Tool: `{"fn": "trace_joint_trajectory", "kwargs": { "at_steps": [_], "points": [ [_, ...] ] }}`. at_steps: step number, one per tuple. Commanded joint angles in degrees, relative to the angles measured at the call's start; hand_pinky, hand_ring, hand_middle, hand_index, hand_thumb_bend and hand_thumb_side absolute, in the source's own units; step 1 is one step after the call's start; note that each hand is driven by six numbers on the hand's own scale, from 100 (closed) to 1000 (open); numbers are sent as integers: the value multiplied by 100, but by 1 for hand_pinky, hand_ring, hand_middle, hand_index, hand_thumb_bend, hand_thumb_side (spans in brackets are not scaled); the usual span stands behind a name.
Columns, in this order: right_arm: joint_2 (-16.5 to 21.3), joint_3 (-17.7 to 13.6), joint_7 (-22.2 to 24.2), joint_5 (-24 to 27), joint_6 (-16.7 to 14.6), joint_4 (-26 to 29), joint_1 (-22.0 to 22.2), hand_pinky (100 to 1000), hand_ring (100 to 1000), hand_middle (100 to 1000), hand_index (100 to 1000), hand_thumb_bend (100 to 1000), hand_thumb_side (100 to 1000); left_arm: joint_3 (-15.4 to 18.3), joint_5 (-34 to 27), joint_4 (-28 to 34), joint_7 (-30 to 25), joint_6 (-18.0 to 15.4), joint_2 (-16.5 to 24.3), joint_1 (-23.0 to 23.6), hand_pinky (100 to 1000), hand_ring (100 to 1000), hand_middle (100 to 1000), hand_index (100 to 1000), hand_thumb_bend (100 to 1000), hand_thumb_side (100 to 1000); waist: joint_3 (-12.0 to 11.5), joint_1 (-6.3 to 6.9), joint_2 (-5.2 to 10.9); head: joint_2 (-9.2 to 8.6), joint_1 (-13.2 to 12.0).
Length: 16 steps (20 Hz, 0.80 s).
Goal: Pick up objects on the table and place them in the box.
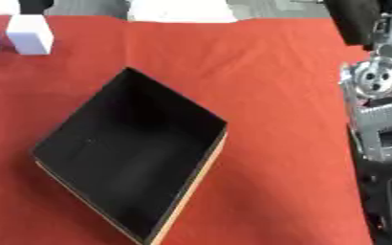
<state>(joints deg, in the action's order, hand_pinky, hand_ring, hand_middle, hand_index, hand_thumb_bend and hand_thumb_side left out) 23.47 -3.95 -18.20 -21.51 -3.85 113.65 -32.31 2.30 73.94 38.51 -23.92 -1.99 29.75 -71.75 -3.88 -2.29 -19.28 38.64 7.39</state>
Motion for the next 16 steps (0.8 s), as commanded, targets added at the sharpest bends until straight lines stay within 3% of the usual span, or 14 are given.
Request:
{"fn": "trace_joint_trajectory", "kwargs": {
  "at_steps": [1, 10, 16],
  "points": [
    [155, -13, 22, 51, -7, 94, -104, 770, 604, 520, 798, 100, 699, 84, 101, 42, 173, 99, 135, -204, 761, 863, 953, 960, 516, 100, 32, 22, 96, -19, -71],
    [214, -7, 22, 93, -14, 94, -146, 770, 602, 517, 798, 100, 701, 191, 248, 54, 429, 261, 226, -350, 767, 874, 951, 961, 566, 100, 143, 101, -28, -39, -272],
    [259, -9, 21, 132, -3, 94, -172, 769, 600, 514, 799, 100, 704, 304, 386, 39, 497, 595, 361, -372, 765, 873, 939, 962, 585, 100, 162, 101, -125, -109, -370]
  ]
}}
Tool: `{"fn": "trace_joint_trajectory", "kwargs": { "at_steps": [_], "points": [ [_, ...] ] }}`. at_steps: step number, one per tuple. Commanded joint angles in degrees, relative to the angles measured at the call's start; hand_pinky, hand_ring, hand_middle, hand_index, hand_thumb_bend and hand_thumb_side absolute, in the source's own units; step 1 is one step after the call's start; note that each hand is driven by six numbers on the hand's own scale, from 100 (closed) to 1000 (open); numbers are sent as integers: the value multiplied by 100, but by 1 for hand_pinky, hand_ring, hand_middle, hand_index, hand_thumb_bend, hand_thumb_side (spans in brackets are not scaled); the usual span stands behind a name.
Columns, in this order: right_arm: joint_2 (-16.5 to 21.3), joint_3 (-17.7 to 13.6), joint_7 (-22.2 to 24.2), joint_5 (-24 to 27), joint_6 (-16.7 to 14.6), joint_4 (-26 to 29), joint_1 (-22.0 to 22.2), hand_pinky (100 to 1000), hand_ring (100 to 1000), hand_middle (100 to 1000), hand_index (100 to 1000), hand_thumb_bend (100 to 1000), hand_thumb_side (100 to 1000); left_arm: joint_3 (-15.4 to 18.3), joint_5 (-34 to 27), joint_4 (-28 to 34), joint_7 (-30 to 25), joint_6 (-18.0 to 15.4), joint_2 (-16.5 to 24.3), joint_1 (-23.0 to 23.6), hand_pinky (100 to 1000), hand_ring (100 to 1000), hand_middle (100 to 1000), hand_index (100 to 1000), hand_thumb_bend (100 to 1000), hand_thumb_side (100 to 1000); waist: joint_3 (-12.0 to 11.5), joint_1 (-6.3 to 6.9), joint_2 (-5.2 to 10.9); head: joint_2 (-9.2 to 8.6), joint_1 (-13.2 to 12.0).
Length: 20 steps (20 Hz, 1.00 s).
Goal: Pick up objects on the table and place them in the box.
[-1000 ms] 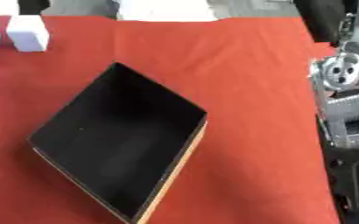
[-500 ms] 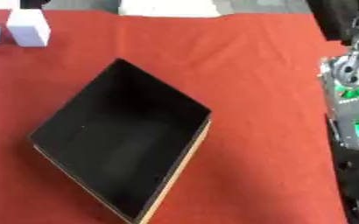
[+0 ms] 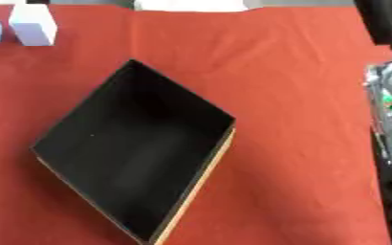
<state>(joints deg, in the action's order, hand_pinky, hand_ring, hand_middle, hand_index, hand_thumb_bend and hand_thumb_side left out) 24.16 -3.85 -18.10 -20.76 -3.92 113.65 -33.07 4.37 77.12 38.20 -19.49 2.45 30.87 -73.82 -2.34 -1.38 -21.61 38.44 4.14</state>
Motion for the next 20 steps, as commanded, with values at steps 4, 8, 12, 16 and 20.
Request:
{"fn": "trace_joint_trajectory", "kwargs": {
  "at_steps": [4, 8, 12, 16, 20],
  "points": [
    [218, -14, 18, 87, 19, 94, -137, 769, 599, 512, 798, 100, 706, 250, 68, 58, 288, 451, 343, -156, 761, 875, 938, 957, 549, 100, 36, -20, 28, -172, -139],
    [252, -8, 21, 125, 38, 94, -186, 769, 597, 509, 797, 100, 708, 265, -53, 17, 428, 563, 373, -159, 772, 887, 943, 963, 540, 100, 81, -41, -66, -257, -196],
    [279, 11, 35, 161, 40, 94, -257, 769, 596, 508, 797, 100, 710, 275, -168, -17, 502, 556, 402, -174, 786, 902, 959, 974, 565, 100, 149, -34, -165, -362, -262],
    [310, 21, 35, 193, 43, 94, -302, 769, 595, 506, 797, 100, 711, 279, -194, -40, 444, 559, 432, -212, 789, 904, 961, 974, 581, 100, 213, -15, -245, -434, -309],
    [347, 37, 41, 218, 45, 94, -362, 769, 594, 504, 796, 100, 712, 297, -169, -60, 358, 589, 481, -271, 788, 901, 956, 964, 573, 100, 286, 2, -329, -513, -367]
  ]
}}
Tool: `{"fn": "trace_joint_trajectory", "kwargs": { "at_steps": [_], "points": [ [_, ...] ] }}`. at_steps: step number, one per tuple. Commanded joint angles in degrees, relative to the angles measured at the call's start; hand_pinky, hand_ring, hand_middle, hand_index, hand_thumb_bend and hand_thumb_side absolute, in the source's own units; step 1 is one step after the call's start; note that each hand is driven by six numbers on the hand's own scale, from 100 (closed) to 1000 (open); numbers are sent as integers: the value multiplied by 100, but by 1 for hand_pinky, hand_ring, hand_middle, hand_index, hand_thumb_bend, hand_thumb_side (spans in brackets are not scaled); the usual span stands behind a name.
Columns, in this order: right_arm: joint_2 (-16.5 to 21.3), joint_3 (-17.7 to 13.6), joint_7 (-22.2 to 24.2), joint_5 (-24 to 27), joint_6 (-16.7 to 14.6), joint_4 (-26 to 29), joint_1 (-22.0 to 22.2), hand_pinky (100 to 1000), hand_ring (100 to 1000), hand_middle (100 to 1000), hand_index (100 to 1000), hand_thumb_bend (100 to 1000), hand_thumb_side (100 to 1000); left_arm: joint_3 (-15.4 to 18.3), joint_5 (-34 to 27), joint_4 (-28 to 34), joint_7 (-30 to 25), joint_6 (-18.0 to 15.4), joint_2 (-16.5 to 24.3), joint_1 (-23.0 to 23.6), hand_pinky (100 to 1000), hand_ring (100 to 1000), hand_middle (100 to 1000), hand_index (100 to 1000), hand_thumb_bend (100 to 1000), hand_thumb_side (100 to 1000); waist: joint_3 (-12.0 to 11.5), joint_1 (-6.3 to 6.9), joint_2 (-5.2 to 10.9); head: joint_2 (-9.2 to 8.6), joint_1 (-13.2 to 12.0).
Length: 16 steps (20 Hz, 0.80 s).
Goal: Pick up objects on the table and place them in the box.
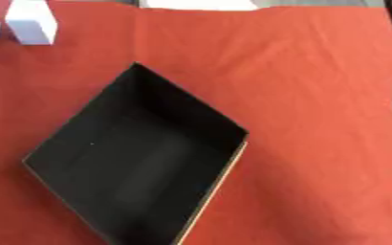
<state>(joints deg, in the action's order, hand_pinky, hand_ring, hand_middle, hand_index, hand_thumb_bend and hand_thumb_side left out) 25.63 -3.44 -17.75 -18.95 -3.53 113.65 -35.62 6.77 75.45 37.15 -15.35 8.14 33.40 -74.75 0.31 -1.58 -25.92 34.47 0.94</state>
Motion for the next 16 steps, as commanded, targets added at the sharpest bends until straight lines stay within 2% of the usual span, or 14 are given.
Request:
{"fn": "trace_joint_trajectory", "kwargs": {
  "at_steps": [1, 12, 14, 15, 16],
  "points": [
    [210, 1, 9, 43, 7, 94, -124, 769, 594, 504, 797, 100, 712, 64, 8, 43, -83, 30, 243, -200, 783, 897, 952, 958, 555, 100, 40, 25, 83, -133, -66],
    [304, 23, 37, 91, 30, 94, -246, 769, 593, 500, 796, 100, 715, 122, 18, -49, -377, 50, 355, -335, 723, 861, 942, 931, 463, 100, 194, 28, -91, -337, -245],
    [326, 19, 34, 98, 40, 94, -249, 769, 593, 499, 796, 100, 716, 116, -56, -144, -548, -9, 356, -332, 639, 779, 861, 899, 401, 100, 204, 23, -115, -355, -266],
    [337, 15, 31, 101, 47, 94, -244, 769, 593, 500, 796, 100, 716, 113, -106, -177, -634, -36, 352, -333, 555, 683, 740, 835, 373, 100, 204, 20, -122, -351, -268],
    [348, 7, 23, 105, 56, 94, -237, 769, 593, 500, 796, 100, 717, 110, -154, -184, -719, -61, 343, -332, 511, 638, 689, 799, 369, 100, 203, 19, -129, -340, -269]
  ]
}}
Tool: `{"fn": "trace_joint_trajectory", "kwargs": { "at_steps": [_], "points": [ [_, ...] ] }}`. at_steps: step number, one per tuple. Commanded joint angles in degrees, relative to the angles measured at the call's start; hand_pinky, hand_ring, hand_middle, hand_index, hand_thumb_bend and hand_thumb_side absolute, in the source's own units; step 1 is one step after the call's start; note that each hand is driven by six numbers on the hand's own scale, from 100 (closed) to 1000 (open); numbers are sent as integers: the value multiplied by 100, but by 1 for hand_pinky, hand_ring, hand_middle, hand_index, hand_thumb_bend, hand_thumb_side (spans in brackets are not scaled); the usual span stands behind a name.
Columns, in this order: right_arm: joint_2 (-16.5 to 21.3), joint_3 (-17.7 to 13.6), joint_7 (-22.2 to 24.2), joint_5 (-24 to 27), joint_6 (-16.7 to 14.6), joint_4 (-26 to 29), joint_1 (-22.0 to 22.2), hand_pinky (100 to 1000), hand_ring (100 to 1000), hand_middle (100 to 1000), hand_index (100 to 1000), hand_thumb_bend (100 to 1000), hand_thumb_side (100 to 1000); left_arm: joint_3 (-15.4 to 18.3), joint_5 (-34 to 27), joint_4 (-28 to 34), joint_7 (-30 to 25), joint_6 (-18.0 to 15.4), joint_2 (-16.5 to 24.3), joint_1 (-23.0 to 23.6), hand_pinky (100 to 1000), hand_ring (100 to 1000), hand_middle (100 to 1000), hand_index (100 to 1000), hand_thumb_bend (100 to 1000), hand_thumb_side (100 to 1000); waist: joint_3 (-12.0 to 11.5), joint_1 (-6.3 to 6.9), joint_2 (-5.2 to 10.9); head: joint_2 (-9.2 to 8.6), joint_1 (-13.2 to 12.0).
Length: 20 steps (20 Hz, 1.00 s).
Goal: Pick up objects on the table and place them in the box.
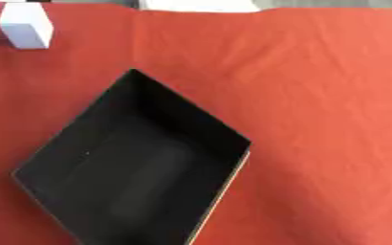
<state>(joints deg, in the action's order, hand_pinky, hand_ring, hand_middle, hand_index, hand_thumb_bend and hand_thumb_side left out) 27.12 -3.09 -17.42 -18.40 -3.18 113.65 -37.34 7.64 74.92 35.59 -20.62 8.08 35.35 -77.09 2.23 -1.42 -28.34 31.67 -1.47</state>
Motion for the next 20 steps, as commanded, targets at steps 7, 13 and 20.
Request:
{"fn": "trace_joint_trajectory", "kwargs": {
  "at_steps": [7, 13, 20],
  "points": [
    [212, -38, -21, 63, 34, 94, -22, 769, 593, 500, 796, 100, 716, 46, -135, 218, 65, 68, 105, -67, 300, 444, 466, 632, 359, 100, 13, 4, 139, -27, -16],
    [179, -42, -8, 36, 17, 94, 41, 769, 595, 501, 796, 100, 712, -41, -211, 210, 272, -10, 30, -70, 298, 446, 468, 635, 349, 100, 16, 46, 259, 89, -4],
    [112, -49, 0, -17, -28, 94, 130, 769, 597, 505, 797, 100, 705, -249, -301, 451, -51, -335, -105, -109, 302, 451, 473, 640, 344, 100, -53, 77, 452, 320, 71]
  ]
}}
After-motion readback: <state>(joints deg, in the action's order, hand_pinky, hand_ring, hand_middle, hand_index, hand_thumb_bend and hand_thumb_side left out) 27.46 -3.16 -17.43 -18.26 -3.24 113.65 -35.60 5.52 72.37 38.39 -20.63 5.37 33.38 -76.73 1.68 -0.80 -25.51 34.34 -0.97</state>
